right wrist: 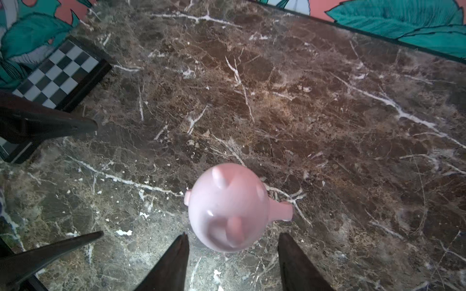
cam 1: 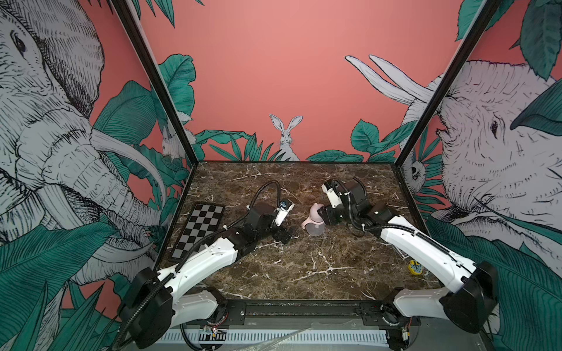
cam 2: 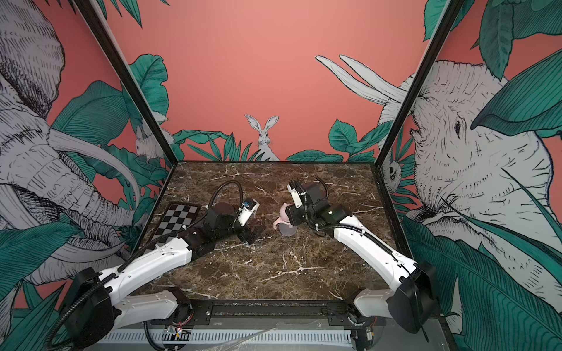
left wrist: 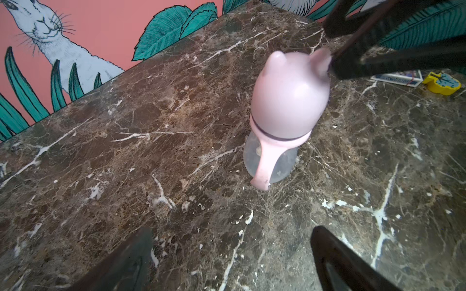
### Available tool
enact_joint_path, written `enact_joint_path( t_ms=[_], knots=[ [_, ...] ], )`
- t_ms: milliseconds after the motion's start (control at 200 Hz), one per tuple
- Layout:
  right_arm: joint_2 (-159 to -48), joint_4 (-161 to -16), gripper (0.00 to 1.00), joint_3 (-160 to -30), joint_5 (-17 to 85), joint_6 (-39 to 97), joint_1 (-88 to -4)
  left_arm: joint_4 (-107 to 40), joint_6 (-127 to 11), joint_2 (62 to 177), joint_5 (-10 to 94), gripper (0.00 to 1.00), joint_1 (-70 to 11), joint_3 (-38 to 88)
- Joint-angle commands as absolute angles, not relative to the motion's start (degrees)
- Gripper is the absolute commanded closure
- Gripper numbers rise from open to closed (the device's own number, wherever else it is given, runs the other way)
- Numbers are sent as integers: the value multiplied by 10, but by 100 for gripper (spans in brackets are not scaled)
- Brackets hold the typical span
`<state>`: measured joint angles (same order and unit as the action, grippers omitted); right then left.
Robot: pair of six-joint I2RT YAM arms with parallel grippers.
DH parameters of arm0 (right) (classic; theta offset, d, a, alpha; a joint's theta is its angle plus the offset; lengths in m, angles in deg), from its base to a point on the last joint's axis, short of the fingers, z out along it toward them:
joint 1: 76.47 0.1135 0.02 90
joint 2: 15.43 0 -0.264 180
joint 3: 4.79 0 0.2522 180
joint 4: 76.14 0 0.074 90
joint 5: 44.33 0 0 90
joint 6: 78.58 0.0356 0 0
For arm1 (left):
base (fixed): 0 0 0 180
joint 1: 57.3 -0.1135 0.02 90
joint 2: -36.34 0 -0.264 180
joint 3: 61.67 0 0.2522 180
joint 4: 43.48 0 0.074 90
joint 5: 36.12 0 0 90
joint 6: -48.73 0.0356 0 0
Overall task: Assemble the baby bottles
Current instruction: Close the lid on the baby bottle, then reset both arms
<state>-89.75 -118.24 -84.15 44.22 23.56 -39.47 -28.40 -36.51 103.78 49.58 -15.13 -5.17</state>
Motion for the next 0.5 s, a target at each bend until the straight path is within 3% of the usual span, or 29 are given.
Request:
enact_joint_path(
  t_ms=[0,120,285,345,495],
  knots=[
    [-851,-1186,33,-851,466,223,-400,-257,-347,1016,529,1,-156,-36],
    [-816,-1183,22,-829,502,213,-418,-236,-339,1018,583,0,-168,-27],
    [-763,-1129,11,-758,572,182,-467,-248,-364,1041,575,0,-270,-35],
    [-743,-1093,1,-719,603,168,-488,-281,-366,1039,583,0,-301,-61],
    [-742,-1004,0,-637,629,141,-563,-394,-358,1048,613,0,-385,-145]
  ],
)
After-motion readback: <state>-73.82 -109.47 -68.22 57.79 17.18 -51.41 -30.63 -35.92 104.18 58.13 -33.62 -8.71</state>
